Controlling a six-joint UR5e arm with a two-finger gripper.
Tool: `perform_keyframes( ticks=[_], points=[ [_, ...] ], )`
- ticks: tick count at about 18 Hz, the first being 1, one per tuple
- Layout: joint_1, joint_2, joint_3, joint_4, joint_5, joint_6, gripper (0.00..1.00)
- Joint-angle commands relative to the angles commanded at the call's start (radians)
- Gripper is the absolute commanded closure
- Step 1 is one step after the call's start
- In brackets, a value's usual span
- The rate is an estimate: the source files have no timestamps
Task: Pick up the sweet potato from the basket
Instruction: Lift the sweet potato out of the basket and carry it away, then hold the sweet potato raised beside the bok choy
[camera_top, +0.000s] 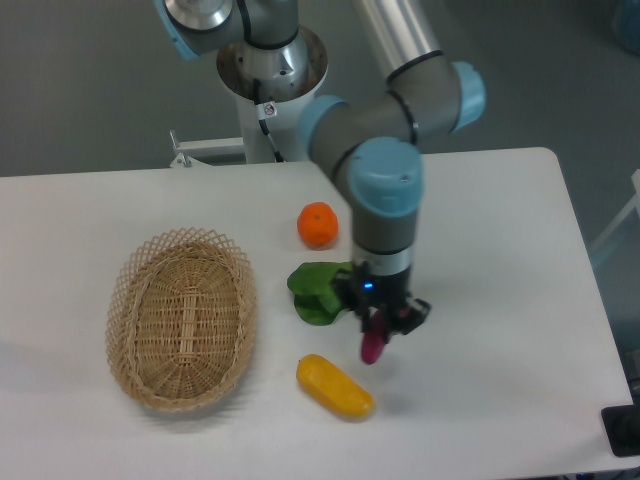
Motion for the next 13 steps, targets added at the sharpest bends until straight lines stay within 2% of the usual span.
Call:
perform_keyframes(
  ticks=[2, 5, 7, 13],
  points=[
    [0.015, -0.015, 0.034, -0.034, 0.000, 0.029, 0.83],
    [0.035, -0.046, 0.124, -0.150, 0.005, 0.081, 0.83],
    [0.052, -0.066, 0.176, -0.204, 0.009, 0.127, 0.83],
    [0.129, -0.090, 0.213, -0.207, 0.012, 0.313, 0.83]
  ],
)
